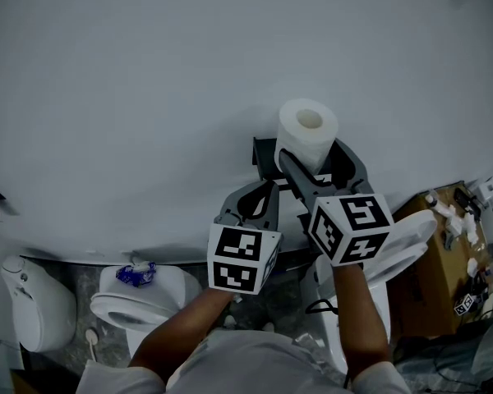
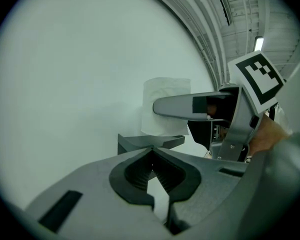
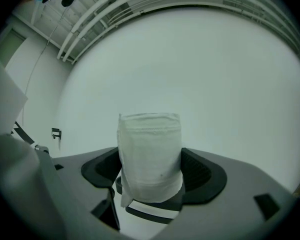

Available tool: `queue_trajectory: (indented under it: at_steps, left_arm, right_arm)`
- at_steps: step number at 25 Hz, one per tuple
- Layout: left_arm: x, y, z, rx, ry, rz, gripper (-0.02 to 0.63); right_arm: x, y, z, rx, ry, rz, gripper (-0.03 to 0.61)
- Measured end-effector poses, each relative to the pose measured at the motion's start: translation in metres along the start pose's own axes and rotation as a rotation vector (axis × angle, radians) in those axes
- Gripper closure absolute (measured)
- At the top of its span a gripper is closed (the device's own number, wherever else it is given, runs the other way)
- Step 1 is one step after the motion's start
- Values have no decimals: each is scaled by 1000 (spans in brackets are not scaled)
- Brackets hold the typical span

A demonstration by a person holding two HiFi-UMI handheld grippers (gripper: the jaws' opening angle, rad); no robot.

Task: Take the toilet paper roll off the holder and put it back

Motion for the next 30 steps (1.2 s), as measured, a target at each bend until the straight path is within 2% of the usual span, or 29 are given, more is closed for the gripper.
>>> queue_trajectory:
  at_steps: [22, 30]
  left_arm:
    - [-7, -9, 23, 61, -33, 10, 609]
    - [-9, -12, 21, 69, -33, 14, 609]
  right_arm:
    - [-19, 38, 15, -24, -4, 47, 210]
    - [-19, 35, 11, -26, 42, 36, 210]
Point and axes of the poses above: the fingertips, and each gripper's own axes: y forward along the fingers, z to its left, x out of its top, the point moved 6 cm from there along -y, backward along the fingers, and after that the axes turned 3 degrees about z, right-handed, at the moved point
